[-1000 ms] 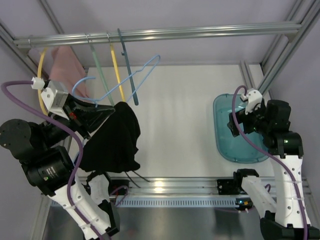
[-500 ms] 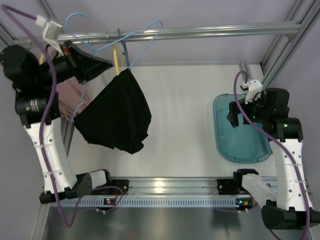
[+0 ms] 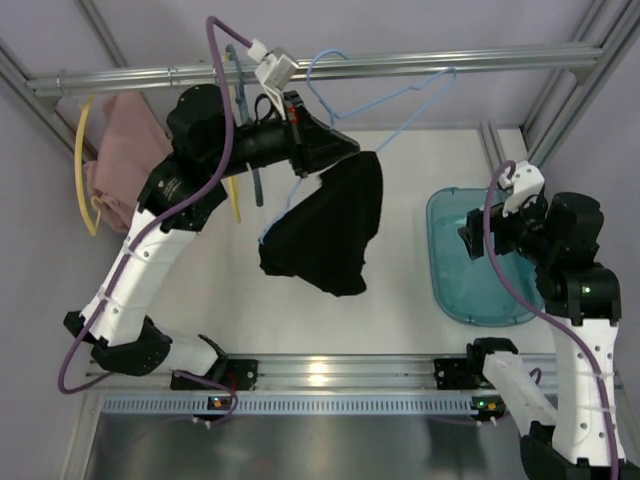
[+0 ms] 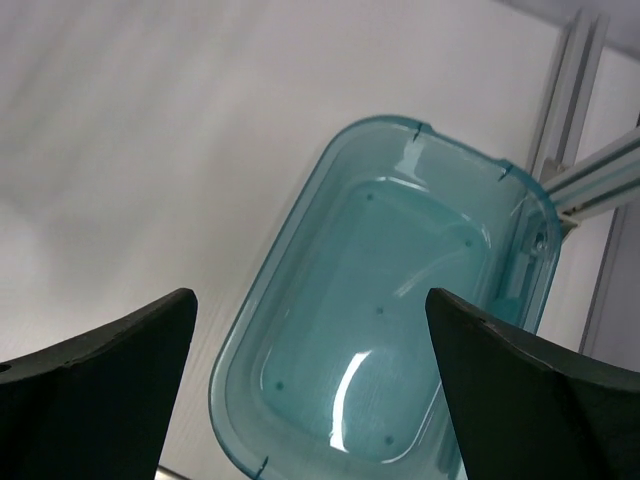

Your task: Remove the trousers from the hanger

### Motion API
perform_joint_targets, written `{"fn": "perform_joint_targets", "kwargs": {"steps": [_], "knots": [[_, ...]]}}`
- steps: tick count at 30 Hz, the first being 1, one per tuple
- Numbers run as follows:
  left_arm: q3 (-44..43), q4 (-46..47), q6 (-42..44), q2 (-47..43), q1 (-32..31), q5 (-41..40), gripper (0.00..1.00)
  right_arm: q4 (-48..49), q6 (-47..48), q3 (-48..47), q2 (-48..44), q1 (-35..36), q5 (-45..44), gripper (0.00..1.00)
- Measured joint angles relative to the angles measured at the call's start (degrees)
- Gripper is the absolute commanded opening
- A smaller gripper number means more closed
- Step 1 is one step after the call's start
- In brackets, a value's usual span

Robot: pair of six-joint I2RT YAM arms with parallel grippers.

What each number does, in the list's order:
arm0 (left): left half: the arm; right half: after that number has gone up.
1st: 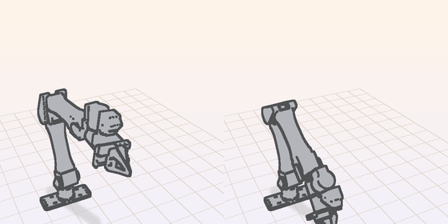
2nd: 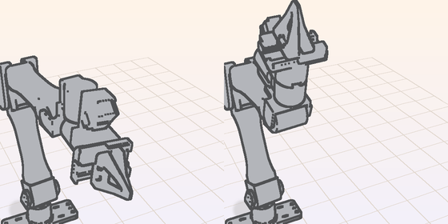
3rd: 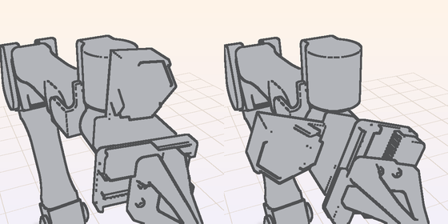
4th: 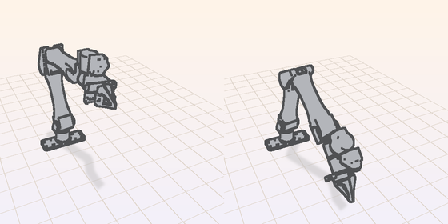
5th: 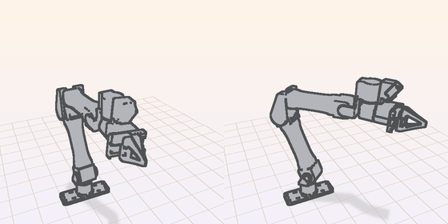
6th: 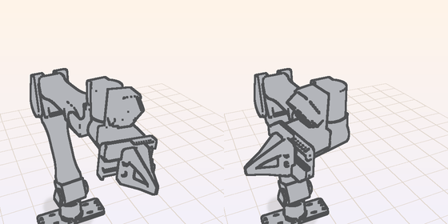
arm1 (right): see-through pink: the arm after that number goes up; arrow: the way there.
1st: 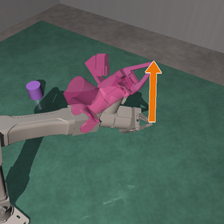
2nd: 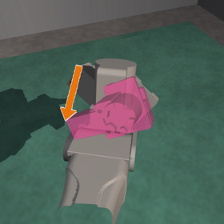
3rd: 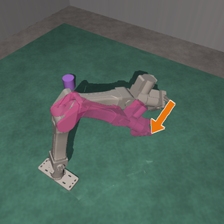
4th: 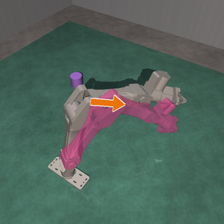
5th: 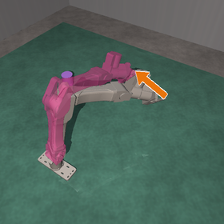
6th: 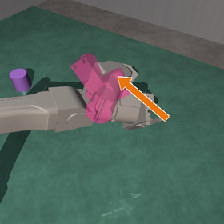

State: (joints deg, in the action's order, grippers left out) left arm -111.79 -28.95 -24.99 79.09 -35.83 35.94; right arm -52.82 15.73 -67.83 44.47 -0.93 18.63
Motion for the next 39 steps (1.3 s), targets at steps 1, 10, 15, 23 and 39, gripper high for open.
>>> {"fn": "perform_joint_targets", "kwargs": {"steps": [1,10,15,23,39], "knots": [[-0.46,0.39,0.13,0.66,-2.21,-2.51,0.00,0.70,-0.13,0.02,-1.22,0.00,0.52,0.99],[-5.14,2.16,3.76,12.33,-20.96,-33.66,0.00,3.19,0.42,1.01,-5.09,0.00,5.49,0.99],[-9.27,1.92,7.04,19.61,-29.88,-54.40,0.00,3.76,2.25,2.23,-7.98,0.00,9.31,0.99],[-11.93,1.81,4.37,23.02,-30.40,-71.32,0.00,6.47,7.52,11.61,-15.58,0.00,21.73,0.99],[-15.93,1.99,1.05,26.03,-31.58,-75.76,0.00,27.52,-0.35,20.20,-19.17,0.02,35.47,0.96]]}}
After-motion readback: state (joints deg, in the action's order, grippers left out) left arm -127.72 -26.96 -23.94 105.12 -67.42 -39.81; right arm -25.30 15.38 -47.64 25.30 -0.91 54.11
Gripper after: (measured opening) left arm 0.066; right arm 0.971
